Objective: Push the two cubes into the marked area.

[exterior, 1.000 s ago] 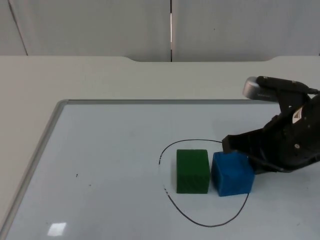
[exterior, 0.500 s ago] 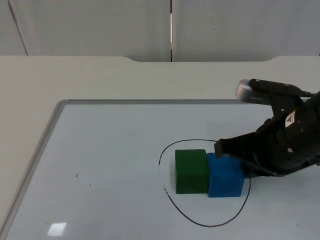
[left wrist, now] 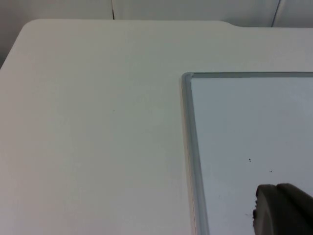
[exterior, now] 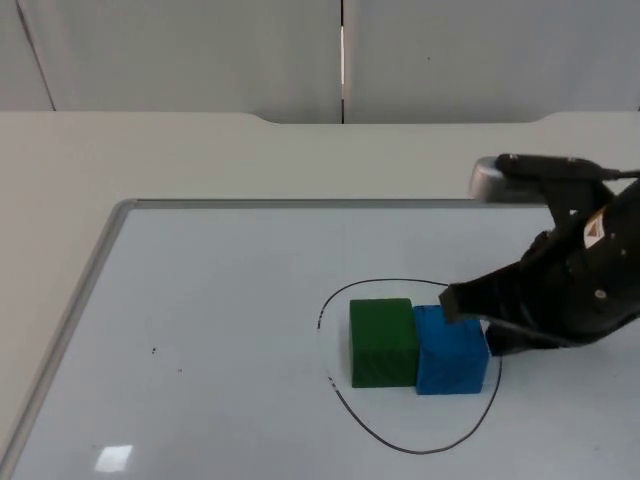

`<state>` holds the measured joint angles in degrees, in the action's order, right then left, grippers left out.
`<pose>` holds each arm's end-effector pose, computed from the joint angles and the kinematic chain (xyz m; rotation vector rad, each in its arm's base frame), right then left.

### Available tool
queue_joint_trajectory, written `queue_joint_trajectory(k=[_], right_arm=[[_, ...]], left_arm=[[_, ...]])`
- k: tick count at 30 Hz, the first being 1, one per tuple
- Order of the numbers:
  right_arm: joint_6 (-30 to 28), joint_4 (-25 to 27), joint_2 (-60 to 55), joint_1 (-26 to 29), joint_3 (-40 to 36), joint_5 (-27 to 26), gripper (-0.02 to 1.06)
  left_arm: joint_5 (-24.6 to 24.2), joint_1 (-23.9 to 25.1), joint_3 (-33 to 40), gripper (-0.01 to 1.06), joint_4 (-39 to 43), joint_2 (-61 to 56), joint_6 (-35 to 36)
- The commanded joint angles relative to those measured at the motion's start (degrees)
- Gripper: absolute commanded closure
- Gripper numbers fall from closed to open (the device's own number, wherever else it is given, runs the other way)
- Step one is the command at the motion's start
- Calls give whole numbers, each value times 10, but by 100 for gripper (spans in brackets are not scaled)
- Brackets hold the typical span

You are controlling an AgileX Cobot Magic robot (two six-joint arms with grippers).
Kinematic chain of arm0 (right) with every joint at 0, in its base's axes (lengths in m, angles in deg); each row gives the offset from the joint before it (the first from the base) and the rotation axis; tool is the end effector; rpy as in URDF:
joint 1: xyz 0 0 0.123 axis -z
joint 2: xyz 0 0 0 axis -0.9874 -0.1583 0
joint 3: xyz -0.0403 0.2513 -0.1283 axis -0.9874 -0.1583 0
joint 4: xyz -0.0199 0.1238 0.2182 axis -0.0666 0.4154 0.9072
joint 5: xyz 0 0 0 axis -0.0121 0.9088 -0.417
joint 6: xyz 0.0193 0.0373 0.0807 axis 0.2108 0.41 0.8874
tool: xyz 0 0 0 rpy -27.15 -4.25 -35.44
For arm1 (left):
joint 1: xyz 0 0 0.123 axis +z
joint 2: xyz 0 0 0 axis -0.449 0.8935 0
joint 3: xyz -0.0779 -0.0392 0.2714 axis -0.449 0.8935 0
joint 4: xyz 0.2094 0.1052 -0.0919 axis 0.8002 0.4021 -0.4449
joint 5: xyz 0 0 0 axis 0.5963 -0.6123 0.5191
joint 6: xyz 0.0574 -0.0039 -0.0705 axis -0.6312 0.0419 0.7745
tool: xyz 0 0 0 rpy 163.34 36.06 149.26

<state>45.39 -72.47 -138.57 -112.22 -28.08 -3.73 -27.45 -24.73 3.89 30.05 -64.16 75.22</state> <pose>0.2701 0.1683 0.1226 -0.2661 2.7161 0.3227 -0.0053 -0.0077 0.2793 -0.0048 2.0429 -0.0755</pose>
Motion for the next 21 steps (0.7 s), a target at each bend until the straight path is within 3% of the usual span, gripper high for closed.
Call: queue_joint_trajectory(k=[1,12,21], right_arm=[[1,-30,39,8,-3,16,104],[-3,-115,259,9,-3,82,104],[-17,-114,454,8,-3,130,104]], left_arm=[[1,1,3,105,2,-2,2],[1,1,3,105,2,-2,2],[1,1,3,105,2,-2,2]])
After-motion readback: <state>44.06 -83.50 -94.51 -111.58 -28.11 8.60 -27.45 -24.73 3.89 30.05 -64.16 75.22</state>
